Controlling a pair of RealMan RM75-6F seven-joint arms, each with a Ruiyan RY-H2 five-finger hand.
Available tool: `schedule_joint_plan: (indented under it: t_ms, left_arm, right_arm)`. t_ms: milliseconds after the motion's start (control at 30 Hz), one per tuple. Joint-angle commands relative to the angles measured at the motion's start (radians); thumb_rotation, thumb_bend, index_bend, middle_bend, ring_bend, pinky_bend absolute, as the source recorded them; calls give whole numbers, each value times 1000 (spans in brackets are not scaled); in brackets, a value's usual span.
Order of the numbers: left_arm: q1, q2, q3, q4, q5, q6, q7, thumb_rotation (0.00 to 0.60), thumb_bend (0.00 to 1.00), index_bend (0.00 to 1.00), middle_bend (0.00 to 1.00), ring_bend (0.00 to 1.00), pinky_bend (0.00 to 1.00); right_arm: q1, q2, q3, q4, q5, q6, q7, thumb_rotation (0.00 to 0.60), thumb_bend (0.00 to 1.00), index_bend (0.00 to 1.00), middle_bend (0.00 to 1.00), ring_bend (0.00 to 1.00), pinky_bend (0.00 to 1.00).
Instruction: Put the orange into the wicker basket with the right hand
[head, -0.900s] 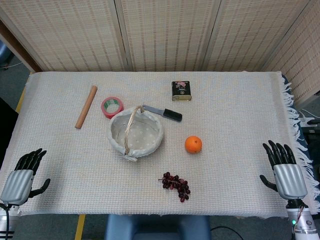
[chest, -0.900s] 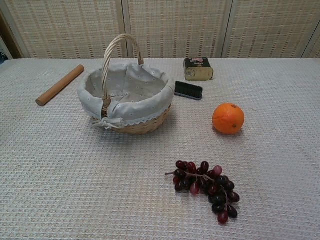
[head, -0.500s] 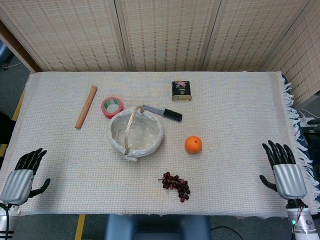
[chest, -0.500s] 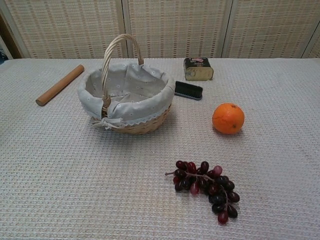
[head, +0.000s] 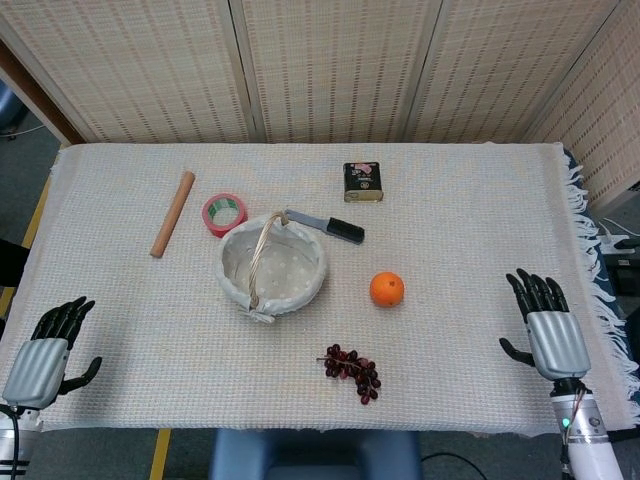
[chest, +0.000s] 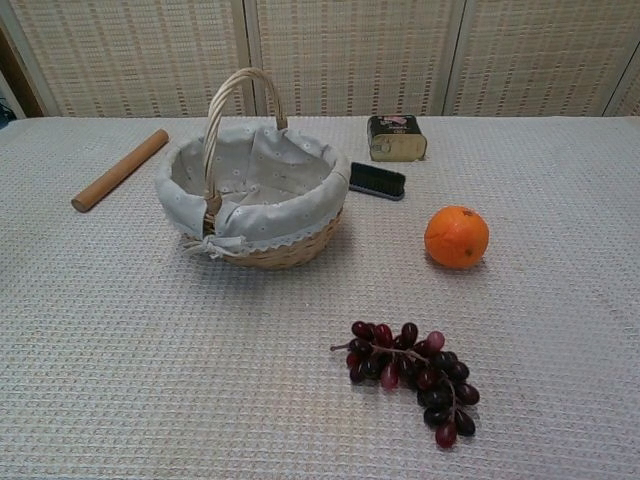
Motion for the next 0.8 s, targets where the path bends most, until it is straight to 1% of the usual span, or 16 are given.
schedule_joint_plan:
  t_ms: [33, 133, 233, 333, 400, 467, 533, 667, 800]
  left_arm:
    - [0, 1, 1, -1, 1, 0, -1, 600, 345, 0, 0, 0, 64]
    - [1, 2, 2, -4, 1, 0, -2, 600, 345, 0, 0, 0, 64]
    - [1, 4, 3, -4, 2, 0, -3, 600, 346, 0, 0, 0, 64]
    - [1, 4, 3, -4, 3, 0, -4, 600, 345, 0, 0, 0, 64]
    - [1, 5, 3, -5, 1, -1, -7, 600, 345, 0, 0, 0, 64]
    - [0, 8, 2, -6, -2, -4, -16, 600, 346, 0, 0, 0, 63]
    - [-1, 10, 3, -7, -1, -7, -20, 600, 346, 0, 0, 0, 64]
    - [0, 13, 4, -9, -1, -9, -26, 600, 348, 0, 0, 0, 64]
    - [1, 15, 5, -13, -1, -9, -37, 600, 347, 0, 0, 0, 64]
  right_arm:
    - [111, -59, 68, -87, 169, -125, -164, 600, 110, 0, 0, 0, 2]
    - [182, -137, 94, -86, 282, -173, -273, 600, 111, 0, 0, 0, 2]
    - [240, -212, 113, -71, 384, -189, -359, 600, 110, 0, 0, 0, 2]
    - [254, -233, 117, -65, 412, -187, -381, 600, 110, 0, 0, 0, 2]
    - [284, -276, 123, -47, 457, -191, -418, 600, 110, 0, 0, 0, 2]
    - [344, -367, 143, 13, 517, -199, -470, 600, 110, 0, 0, 0, 2]
    - [378, -428, 162, 57, 560, -180, -493, 600, 111, 0, 0, 0, 2]
    - [428, -495, 176, 118, 597, -156, -533, 600, 110, 0, 0, 0, 9]
    - [472, -554, 191, 188, 622, -155, -543, 600, 111, 0, 0, 0, 21]
